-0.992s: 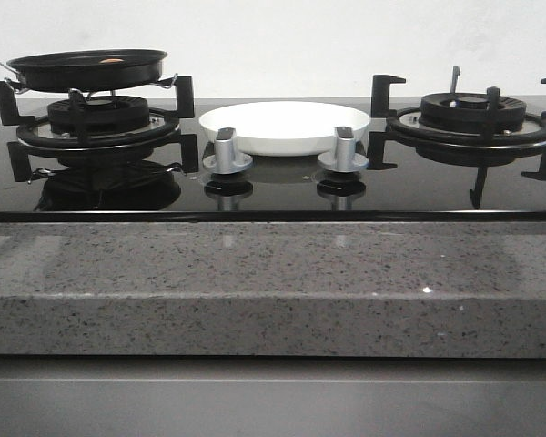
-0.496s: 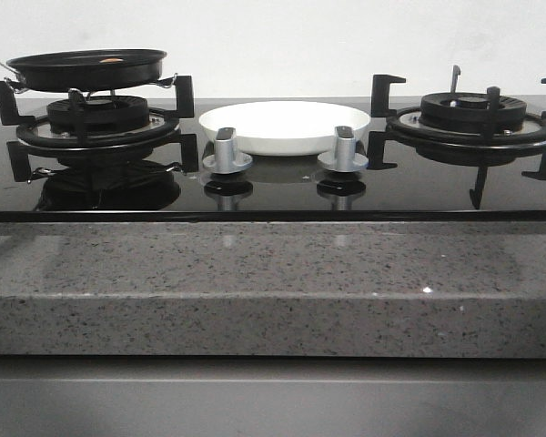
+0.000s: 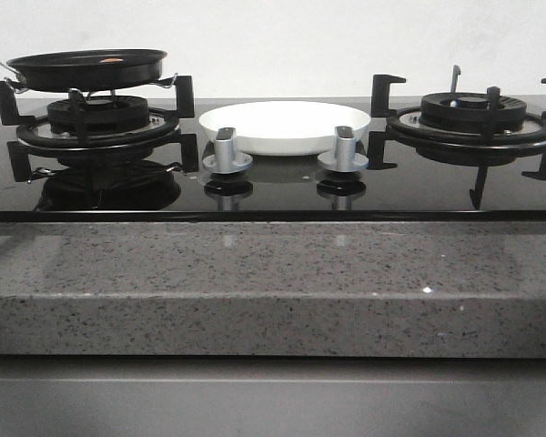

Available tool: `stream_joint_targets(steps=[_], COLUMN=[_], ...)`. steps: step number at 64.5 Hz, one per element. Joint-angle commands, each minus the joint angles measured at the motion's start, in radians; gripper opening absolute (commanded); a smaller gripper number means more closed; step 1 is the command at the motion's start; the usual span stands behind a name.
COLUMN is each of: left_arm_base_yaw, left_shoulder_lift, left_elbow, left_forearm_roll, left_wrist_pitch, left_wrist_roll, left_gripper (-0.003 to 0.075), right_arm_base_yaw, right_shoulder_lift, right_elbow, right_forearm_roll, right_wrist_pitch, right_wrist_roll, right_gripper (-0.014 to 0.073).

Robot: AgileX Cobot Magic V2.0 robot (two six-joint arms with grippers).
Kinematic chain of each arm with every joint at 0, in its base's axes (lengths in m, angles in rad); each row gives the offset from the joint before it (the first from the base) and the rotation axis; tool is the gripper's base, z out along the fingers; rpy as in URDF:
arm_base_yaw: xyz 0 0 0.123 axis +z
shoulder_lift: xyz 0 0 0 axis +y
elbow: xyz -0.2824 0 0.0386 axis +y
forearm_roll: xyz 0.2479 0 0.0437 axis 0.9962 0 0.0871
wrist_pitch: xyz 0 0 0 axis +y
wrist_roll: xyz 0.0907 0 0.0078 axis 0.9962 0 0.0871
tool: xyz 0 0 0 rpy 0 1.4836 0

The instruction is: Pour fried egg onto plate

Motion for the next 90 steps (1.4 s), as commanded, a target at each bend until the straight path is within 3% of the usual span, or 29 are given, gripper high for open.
stream_joint_targets(steps=[1,10,14,20,24,28,32,61,67,79,90], left_arm_base_yaw=[-0.002,-0.002,-0.002,-0.002,-0.002,-0.002,-0.002,-0.002,-0.002,-0.002,-0.002], left_shoulder_lift=[0.006,0.006,0.006,0.006,0.006,0.006,0.006,0.006,0.006,0.006,0.006], left_elbow=[-0.035,-0.035,-0.035,-0.035,-0.035,-0.035,-0.035,-0.035,-0.035,-0.035,-0.035], left_forearm_roll=[-0.007,0.000,0.029,0.100,0.121,0.116,0.093,0.075,0.075,0.075,0.075], left_wrist_pitch=[-0.073,-0.080,-0.082,-0.082,-0.087,-0.094,-0.095,-0.095,-0.095,-0.095,-0.095], left_wrist_roll=[-0.001,-0.001,-0.001,-0.001,-0.001,-0.001,-0.001,-0.001,-0.001,-0.001,-0.001], left_gripper=[-0.0019,-0.0018,0.0001,0.0160,0.0329,0.0449,0.0506,0.0428,0.0410,0.0375,0.0353], right_arm_base_yaw=[-0.007,-0.007,-0.007,-0.007,-0.007,-0.007,-0.007,-0.007,0.006,0.127,0.250], right_shoulder_lift=[0.012,0.012,0.012,0.012,0.012,0.012,0.012,0.016,0.046,0.212,0.392], right_elbow=[-0.031,-0.031,-0.031,-0.031,-0.031,-0.031,-0.031,-0.033,-0.074,-0.271,-0.439], right_forearm_roll=[-0.010,-0.010,-0.016,-0.027,-0.030,-0.030,-0.030,0.009,0.031,0.080,0.088], right_wrist_pitch=[-0.079,-0.080,-0.080,-0.080,-0.080,-0.086,-0.086,-0.137,-0.080,0.107,0.187], right_wrist_roll=[-0.004,-0.004,-0.004,-0.004,-0.004,-0.004,-0.004,-0.004,-0.008,-0.128,-0.140], right_gripper=[-0.0067,-0.0064,-0.0018,0.0199,0.0379,0.0479,0.0533,0.0540,0.0540,0.0540,0.0540])
